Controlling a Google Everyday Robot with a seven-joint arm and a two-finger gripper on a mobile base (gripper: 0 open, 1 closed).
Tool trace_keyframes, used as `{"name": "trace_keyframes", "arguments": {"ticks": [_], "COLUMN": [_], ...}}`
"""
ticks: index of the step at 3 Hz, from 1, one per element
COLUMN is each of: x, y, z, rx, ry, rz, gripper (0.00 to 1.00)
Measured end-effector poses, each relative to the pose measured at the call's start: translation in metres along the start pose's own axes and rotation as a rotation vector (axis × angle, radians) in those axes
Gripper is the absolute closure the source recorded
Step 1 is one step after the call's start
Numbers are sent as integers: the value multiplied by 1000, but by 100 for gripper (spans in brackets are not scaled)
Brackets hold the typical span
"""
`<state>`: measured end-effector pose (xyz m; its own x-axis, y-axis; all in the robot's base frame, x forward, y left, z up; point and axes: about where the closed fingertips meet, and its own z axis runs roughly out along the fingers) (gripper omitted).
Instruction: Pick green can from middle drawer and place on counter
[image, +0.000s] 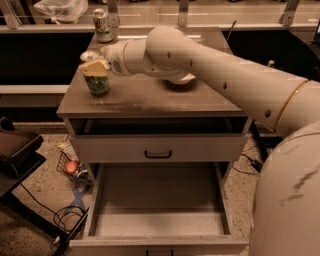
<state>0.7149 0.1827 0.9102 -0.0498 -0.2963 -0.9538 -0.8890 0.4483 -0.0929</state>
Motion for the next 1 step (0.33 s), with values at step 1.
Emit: {"name": "trace_keyframes", "arguments": {"ticks": [1], "x": [0], "y": [1], "z": [1], "rx": [-2], "ry": [0], "rz": [0], "gripper": [0]}}
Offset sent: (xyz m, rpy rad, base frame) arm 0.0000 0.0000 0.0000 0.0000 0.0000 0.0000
